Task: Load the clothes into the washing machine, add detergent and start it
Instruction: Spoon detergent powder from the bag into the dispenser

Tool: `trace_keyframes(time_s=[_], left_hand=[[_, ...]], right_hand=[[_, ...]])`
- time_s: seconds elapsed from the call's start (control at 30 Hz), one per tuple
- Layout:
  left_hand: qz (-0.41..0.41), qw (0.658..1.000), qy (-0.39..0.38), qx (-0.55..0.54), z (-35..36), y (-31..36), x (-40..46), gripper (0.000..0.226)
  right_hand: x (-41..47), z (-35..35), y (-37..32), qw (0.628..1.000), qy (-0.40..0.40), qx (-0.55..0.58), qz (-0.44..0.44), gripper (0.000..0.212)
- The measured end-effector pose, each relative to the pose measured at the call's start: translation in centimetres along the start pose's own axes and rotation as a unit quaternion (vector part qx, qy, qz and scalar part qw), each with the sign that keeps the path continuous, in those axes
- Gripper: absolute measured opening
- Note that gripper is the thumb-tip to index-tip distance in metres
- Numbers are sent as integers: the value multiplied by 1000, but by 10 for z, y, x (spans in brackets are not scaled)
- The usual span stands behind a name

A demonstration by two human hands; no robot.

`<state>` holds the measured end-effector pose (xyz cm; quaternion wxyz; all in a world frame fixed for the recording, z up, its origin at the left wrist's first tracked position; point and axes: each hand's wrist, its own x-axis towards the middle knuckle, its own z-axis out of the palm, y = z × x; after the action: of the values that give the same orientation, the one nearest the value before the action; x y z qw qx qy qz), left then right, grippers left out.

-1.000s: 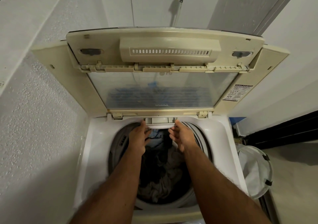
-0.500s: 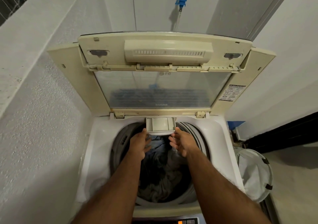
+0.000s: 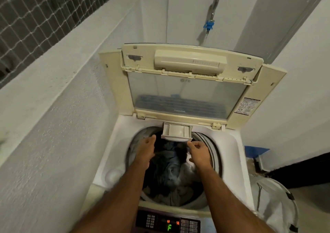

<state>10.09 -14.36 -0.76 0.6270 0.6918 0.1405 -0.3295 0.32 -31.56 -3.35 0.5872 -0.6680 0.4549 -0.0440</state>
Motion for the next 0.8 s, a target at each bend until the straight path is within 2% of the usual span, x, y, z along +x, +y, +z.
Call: trace_keyframes(time_s=[0.07, 0.17, 0.3, 0.33, 0.47, 0.57, 0.8], left_hand=[[39, 999, 26, 23, -7, -2, -15, 21], [83, 993, 73, 43, -17, -4, -40, 22], [149, 978, 131, 65, -28, 6, -83, 16], [169, 971, 149, 78, -33, 7, -93, 21], [224, 950, 202, 86, -64, 17, -136, 36], [276, 927, 239, 89, -87, 34, -167, 36], [396, 860, 302, 114, -151, 74, -257, 35]], right_hand=[[-11, 2, -6, 998, -30, -44, -37, 33], [-30, 3, -21, 987, -86, -90, -100, 18], [-52, 14, -44, 963, -164, -123, -174, 15], [-58, 19, -50, 956, -185, -126, -191, 16], [-101, 47, -87, 930, -277, -80, -229, 22], [-132, 67, -118, 916, -324, -45, -230, 16], [-218, 109, -189, 854, -414, -14, -315, 13]])
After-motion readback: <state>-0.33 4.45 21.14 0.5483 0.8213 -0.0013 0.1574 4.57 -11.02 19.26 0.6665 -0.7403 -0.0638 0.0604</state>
